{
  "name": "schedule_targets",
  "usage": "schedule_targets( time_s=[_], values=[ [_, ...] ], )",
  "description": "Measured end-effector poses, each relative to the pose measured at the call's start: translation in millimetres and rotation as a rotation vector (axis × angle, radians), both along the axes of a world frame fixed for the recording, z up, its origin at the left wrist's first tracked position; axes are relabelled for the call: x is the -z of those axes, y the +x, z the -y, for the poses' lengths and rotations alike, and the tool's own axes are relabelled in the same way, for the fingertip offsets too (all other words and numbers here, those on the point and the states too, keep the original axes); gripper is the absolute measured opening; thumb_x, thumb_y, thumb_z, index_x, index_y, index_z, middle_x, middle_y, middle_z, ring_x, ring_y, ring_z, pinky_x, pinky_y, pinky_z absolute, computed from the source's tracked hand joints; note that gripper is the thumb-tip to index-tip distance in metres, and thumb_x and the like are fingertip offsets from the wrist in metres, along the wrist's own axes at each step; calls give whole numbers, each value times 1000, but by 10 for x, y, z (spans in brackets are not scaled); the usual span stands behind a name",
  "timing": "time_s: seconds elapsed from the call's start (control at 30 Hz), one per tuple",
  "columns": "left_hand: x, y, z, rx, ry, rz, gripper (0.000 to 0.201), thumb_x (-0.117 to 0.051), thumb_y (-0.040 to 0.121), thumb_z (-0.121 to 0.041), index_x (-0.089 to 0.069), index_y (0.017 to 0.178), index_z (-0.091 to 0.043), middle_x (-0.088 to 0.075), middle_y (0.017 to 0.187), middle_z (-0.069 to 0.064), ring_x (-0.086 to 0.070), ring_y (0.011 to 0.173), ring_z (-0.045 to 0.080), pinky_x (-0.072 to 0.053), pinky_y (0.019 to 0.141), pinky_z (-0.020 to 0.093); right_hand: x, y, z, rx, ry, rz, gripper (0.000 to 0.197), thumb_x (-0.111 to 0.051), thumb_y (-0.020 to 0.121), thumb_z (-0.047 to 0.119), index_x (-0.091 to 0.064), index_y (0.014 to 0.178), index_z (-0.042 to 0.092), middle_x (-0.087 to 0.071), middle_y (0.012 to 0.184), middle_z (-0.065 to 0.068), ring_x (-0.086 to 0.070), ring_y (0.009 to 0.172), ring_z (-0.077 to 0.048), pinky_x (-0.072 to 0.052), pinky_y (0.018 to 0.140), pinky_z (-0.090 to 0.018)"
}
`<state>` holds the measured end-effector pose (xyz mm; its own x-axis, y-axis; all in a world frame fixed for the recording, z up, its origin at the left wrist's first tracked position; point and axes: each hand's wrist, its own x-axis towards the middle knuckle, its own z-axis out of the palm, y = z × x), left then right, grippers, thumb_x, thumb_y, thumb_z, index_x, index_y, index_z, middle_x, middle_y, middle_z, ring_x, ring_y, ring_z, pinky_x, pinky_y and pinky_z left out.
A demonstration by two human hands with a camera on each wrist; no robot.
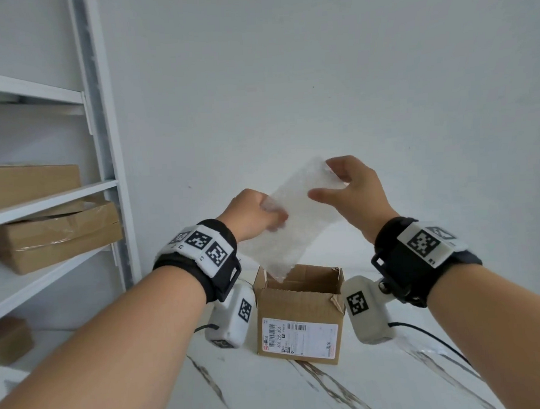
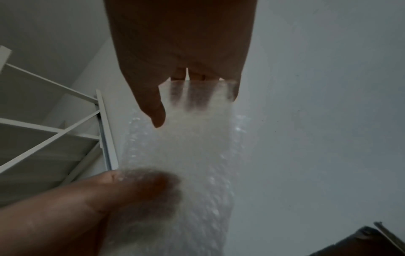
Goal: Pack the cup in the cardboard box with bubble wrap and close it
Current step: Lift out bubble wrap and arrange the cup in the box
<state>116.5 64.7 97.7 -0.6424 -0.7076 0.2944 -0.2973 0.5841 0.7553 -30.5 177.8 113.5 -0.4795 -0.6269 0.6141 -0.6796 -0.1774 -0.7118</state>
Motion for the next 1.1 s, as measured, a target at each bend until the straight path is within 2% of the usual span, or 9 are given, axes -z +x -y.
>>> schedule_targets(
  time_s=[0.1,0.2,0.4,0.47,0.6,0.73,0.83,1.0,1.1],
  values=[
    [6,51,31,32,221,-244,27,-71,85,-23,-68,107,-6,-75,99,8,-72,92,19,-57,81,29,11,-47,4,-77,63,214,91,-82,71,32,-32,145,18,-50,130,2,-48,117,-13,-42,96,-30],
    [-1,66,29,112,429,-426,37,-69,86,-15,-62,118,1,-73,106,14,-71,95,22,-59,81,30,87,-49,20,-233,199,438,102,-79,72,38,-19,152,15,-47,143,-9,-48,128,-25,-41,105,-42],
    [54,47,16,84,517,-409,49,-82,72,-33,-58,109,-11,-69,111,6,-64,102,12,-41,104,32,162,-25,5,-358,286,450,27,-66,88,22,-63,108,3,-65,85,-6,-64,67,-14,-53,57,-22],
    [97,57,68,73,517,-319,68,-84,65,-44,-58,117,-9,-68,117,7,-66,102,17,-52,93,34,196,-59,-6,-351,281,456,25,-62,91,22,-64,106,2,-62,78,-5,-60,58,-12,-50,51,-19],
    [204,118,93,116,511,-216,16,-66,88,-25,-61,95,-12,-68,85,5,-65,68,15,-54,54,20,310,-143,-16,-371,313,552,25,-51,97,16,-63,119,10,-67,84,-3,-64,62,-9,-53,55,-22],
    [287,149,138,182,567,-283,15,-53,96,-11,-67,101,-13,-68,77,2,-66,58,10,-54,50,19,401,-195,-43,-486,289,757,35,-38,100,2,-63,123,11,-68,85,-1,-67,64,-10,-58,59,-23],
    [297,150,141,243,621,-336,27,-47,97,-4,-67,113,-12,-71,83,3,-70,62,11,-57,55,21,418,-164,-42,-499,232,884,35,-32,98,-5,-64,98,10,-67,72,-1,-68,56,-12,-55,50,-19],
    [291,103,116,234,670,-376,24,-41,93,-2,-64,91,-7,-65,79,8,-67,59,18,-55,52,25,459,-144,-10,-417,148,964,30,-34,98,4,-64,93,6,-50,54,-4,-42,50,-18,-56,55,-30],
    [290,69,70,185,681,-298,16,-48,91,-18,-58,80,-13,-59,82,7,-62,66,24,-54,56,29,473,-139,10,-303,265,779,29,-41,92,20,-66,91,7,-60,84,-15,-58,65,-28,-57,63,-36]
  ],
)
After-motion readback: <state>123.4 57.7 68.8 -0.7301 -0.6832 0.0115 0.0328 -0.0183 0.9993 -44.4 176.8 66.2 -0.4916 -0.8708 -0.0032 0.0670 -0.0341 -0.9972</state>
